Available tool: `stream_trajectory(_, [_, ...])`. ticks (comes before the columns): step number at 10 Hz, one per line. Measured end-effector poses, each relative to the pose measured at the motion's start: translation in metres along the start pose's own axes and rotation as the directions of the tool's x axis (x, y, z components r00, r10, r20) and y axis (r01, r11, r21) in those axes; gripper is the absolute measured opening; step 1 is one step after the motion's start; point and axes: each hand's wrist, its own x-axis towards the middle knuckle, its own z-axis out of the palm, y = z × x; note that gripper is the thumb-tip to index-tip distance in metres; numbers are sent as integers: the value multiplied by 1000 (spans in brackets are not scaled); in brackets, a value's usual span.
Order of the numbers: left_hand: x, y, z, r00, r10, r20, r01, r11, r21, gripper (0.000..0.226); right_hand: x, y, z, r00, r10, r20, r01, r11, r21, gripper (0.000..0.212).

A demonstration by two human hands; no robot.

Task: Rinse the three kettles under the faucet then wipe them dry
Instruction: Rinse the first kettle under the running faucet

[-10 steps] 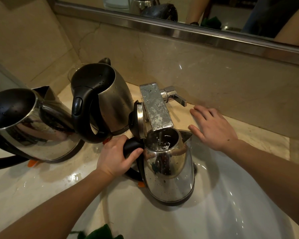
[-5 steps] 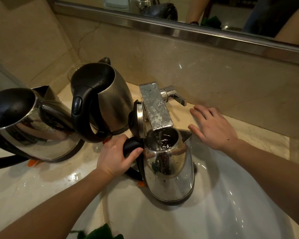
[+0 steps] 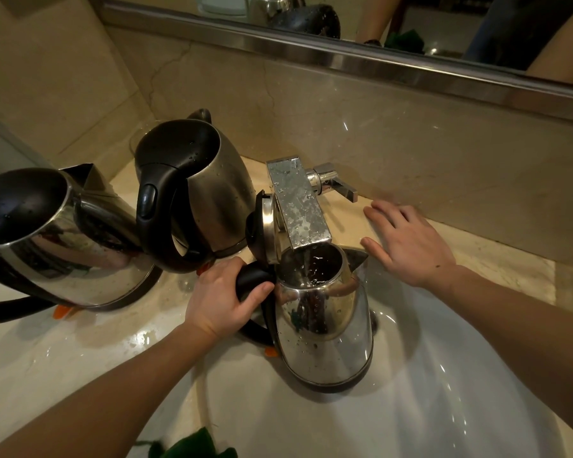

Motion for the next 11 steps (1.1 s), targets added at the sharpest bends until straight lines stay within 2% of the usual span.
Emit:
stream_trajectory(4, [0, 1, 0, 1000, -11, 14, 10, 1000, 8, 81, -1, 0, -1, 1000, -4, 2, 4, 1000, -17, 64])
stream_trajectory(11, [-1, 3, 0, 1000, -16, 16, 15, 1000, 22, 79, 0, 1, 0, 1000, -9, -5, 9, 1000, -16, 69])
